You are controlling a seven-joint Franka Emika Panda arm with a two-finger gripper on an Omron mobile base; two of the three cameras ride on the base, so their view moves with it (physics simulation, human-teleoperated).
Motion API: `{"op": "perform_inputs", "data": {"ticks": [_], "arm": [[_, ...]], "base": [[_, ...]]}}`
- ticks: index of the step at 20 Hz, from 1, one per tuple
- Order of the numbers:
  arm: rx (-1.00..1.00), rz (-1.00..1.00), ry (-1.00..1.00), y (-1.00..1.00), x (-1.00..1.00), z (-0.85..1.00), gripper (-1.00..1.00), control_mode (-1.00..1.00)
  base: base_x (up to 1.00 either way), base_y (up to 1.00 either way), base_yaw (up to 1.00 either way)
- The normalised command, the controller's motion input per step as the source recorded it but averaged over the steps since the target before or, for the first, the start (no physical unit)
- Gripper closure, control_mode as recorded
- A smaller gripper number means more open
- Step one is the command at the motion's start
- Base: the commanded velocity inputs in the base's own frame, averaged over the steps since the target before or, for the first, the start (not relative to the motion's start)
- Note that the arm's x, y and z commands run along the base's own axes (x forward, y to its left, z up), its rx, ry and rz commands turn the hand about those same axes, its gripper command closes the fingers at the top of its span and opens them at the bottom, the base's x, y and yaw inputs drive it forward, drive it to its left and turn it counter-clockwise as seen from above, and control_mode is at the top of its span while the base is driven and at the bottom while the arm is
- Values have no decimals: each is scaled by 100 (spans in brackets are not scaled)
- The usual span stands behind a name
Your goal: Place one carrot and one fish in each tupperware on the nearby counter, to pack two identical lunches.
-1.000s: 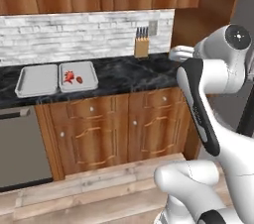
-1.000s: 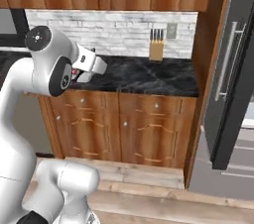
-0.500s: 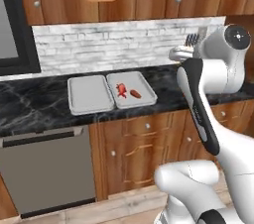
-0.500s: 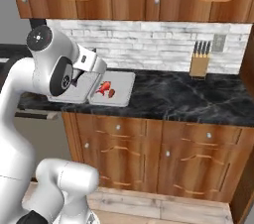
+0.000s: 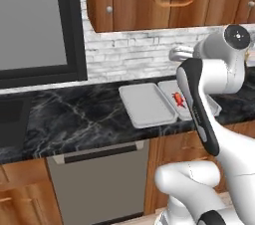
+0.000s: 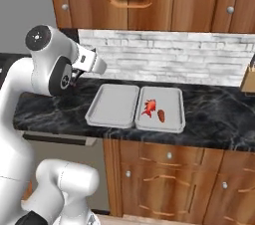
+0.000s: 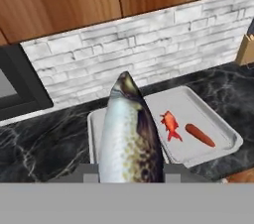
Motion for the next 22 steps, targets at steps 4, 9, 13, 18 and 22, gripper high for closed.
{"op": "perform_inputs", "data": {"ticks": [4, 9, 13, 18, 22], "arm": [[0, 0, 0, 0, 0, 0, 100, 100], [0, 0, 0, 0, 0, 0, 100, 100], [0, 0, 0, 0, 0, 0, 100, 100], [-1, 1, 8, 0, 0, -25, 100, -100], [-1, 5, 14, 0, 0, -79, 100, -100]], "base": [[50, 8, 1], [54, -3, 4], [60, -1, 7], [15, 0, 4], [0, 0, 0]]}}
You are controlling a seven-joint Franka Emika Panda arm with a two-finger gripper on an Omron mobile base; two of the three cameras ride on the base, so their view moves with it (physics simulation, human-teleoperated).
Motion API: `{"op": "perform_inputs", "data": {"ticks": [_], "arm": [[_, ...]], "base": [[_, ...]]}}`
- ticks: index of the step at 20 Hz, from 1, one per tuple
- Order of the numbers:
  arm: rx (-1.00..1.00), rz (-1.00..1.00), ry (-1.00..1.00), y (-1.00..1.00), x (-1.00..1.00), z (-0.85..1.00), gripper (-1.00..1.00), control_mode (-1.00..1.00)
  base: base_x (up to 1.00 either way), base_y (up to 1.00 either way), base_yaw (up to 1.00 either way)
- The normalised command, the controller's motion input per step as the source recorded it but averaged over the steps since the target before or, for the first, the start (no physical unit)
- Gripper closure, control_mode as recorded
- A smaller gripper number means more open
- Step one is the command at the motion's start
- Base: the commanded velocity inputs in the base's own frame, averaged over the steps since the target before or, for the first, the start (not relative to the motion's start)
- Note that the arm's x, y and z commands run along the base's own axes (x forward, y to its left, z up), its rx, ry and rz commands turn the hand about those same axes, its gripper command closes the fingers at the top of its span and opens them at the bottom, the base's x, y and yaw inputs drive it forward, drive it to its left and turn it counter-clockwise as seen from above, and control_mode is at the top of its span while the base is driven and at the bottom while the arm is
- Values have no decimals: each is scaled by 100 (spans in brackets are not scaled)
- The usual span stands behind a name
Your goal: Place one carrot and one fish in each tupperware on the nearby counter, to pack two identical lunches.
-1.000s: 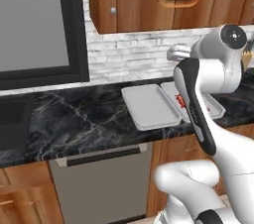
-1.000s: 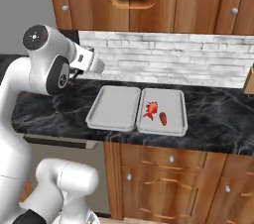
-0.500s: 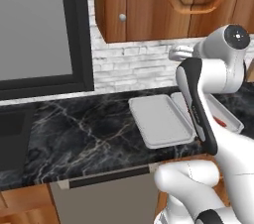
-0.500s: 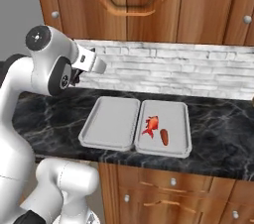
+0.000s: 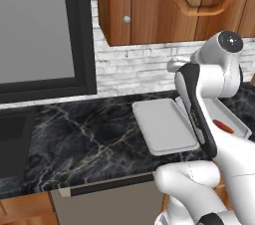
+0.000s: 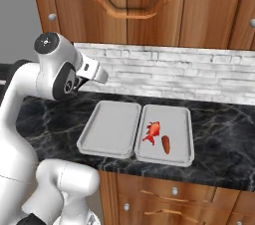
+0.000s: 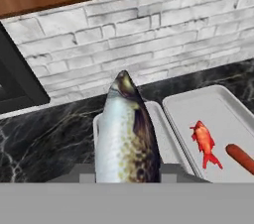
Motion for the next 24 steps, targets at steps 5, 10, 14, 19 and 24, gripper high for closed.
{"op": "perform_inputs", "data": {"ticks": [5, 10, 14, 19, 24], "arm": [[-2, 7, 8, 4, 0, -99, 100, -100], [-1, 8, 15, 21, 1, -98, 100, -100], [0, 9, 32, 19, 7, -75, 100, -100], [0, 10, 32, 2, 24, -50, 100, -100], [0, 7, 23, 0, 34, -33, 100, -100]], "base": [[0, 0, 0], [0, 0, 0], [0, 0, 0], [0, 0, 0], [0, 0, 0]]}}
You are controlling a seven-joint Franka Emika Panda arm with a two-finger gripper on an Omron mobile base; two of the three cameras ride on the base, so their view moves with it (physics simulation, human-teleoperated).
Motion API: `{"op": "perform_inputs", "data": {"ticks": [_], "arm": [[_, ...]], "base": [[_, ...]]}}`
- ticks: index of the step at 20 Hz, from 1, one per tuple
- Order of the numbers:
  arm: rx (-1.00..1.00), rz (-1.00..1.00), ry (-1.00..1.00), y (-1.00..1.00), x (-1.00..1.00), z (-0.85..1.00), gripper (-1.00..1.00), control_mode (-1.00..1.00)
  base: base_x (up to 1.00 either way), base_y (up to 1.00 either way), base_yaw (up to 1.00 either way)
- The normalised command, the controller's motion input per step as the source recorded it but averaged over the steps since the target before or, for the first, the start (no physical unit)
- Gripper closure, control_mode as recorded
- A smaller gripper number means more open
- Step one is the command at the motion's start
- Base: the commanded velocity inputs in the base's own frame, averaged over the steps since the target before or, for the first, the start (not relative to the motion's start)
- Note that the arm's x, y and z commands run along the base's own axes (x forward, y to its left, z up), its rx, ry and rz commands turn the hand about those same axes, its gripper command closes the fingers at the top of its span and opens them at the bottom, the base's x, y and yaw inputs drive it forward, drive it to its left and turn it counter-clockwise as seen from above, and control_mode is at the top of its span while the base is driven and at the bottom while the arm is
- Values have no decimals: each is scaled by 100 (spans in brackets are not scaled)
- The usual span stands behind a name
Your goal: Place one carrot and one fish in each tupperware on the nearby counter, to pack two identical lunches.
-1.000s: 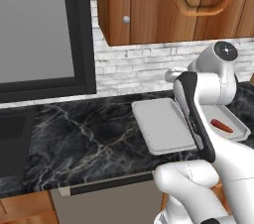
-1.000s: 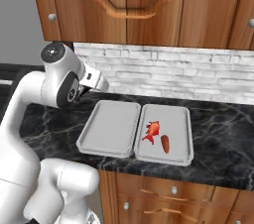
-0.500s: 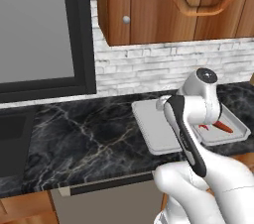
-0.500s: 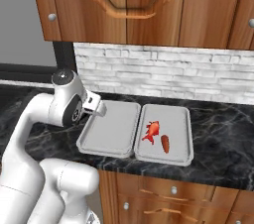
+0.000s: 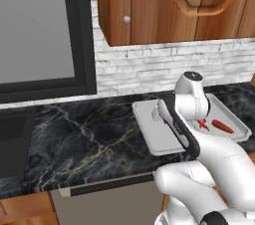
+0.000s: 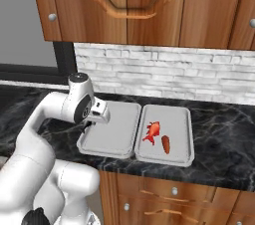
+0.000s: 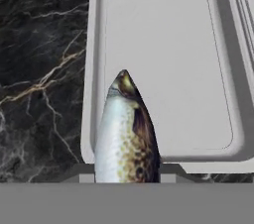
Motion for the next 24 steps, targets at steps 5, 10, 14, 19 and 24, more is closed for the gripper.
{"op": "perform_inputs", "data": {"ticks": [5, 10, 14, 19, 24], "arm": [[0, 1, 2, 0, 48, -31, 100, -100], [0, 0, 0, 0, 45, -39, 100, -100], [0, 0, -1, 1, 36, -47, 100, -100], [0, 0, 0, 0, 33, -34, 100, -100], [0, 0, 0, 1, 35, -24, 100, -100]], "base": [[0, 0, 0], [0, 0, 0], [0, 0, 0], [0, 0, 0], [0, 0, 0]]}}
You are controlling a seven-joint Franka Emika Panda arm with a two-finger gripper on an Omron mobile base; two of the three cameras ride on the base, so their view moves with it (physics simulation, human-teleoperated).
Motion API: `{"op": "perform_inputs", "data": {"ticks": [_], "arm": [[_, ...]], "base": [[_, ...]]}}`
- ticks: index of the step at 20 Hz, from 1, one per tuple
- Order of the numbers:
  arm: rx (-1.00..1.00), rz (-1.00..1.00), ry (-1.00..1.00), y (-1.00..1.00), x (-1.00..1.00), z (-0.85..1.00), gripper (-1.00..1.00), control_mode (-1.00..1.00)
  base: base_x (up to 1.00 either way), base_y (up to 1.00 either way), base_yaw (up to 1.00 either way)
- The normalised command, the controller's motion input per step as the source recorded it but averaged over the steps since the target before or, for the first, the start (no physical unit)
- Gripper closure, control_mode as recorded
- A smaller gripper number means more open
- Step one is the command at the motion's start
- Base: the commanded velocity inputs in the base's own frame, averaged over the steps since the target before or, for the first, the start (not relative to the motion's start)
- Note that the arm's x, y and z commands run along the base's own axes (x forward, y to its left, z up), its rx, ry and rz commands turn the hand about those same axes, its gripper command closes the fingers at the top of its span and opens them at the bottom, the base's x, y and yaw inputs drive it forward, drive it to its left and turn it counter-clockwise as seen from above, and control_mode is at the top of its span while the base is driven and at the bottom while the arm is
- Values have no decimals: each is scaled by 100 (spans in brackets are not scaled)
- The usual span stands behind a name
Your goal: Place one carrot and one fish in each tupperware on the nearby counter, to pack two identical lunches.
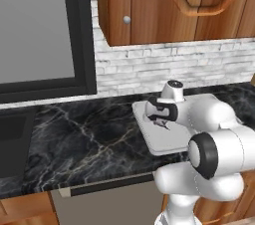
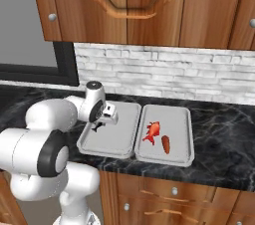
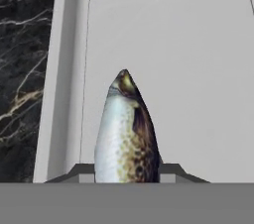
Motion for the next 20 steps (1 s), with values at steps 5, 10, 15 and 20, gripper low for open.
{"op": "perform_inputs", "data": {"ticks": [5, 10, 15, 20], "arm": [[0, 0, 0, 3, 27, -26, -100, -100], [0, -1, 0, 0, 1, 7, -100, -100], [0, -2, 0, -7, -19, 29, -100, -100], [0, -1, -11, -32, -100, 53, -100, -100]], "base": [[0, 0, 0], [0, 0, 0], [0, 0, 0], [0, 0, 0]]}}
